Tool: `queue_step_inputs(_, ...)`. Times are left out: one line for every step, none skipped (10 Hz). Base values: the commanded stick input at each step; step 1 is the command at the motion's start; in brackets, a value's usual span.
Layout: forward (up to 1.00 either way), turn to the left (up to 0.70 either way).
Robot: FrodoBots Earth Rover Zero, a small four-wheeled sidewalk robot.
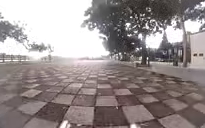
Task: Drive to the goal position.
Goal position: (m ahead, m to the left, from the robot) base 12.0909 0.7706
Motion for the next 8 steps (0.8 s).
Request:
queue_step_inputs(0.70,0.00)
queue_step_inputs(0.70,0.00)
queue_step_inputs(0.70,0.00)
queue_step_inputs(0.70,0.00)
queue_step_inputs(0.70,0.00)
queue_step_inputs(0.70,0.00)
queue_step_inputs(0.70,0.00)
queue_step_inputs(0.70,0.00)
